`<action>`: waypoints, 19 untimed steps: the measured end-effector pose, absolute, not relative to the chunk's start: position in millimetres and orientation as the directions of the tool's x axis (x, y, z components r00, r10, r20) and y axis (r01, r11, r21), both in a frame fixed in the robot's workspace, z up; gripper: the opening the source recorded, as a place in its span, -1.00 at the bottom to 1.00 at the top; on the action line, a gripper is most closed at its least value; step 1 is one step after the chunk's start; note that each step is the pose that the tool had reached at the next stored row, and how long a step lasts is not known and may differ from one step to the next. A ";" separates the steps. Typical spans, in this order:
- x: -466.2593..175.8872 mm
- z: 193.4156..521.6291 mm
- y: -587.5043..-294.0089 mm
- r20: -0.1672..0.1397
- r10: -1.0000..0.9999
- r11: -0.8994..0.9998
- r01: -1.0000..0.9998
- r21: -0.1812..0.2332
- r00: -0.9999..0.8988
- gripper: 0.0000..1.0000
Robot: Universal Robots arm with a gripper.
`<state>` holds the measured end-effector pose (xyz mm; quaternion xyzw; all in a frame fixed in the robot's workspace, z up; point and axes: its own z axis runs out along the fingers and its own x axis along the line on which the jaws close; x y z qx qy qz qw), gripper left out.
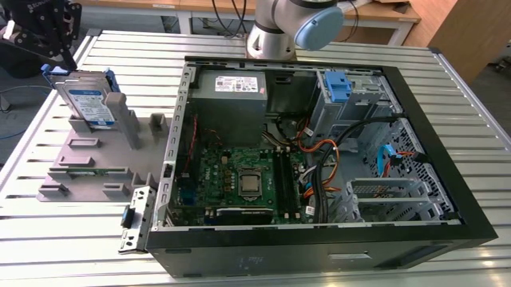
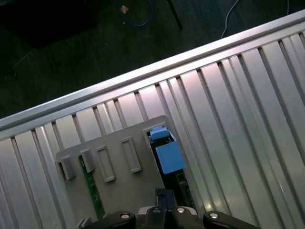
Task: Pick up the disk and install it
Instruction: 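Pick up the disk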
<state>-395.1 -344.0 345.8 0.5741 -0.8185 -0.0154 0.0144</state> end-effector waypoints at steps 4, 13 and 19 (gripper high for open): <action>-395.1 345.6 -344.0 0.006 -0.962 0.272 -0.961 0.042 -0.272 -0.79; -395.0 345.3 -343.9 -0.014 -0.981 0.193 -0.980 0.042 -0.194 -0.79; -395.0 342.7 -344.0 -0.017 -0.988 0.152 -0.988 0.037 -0.153 -0.79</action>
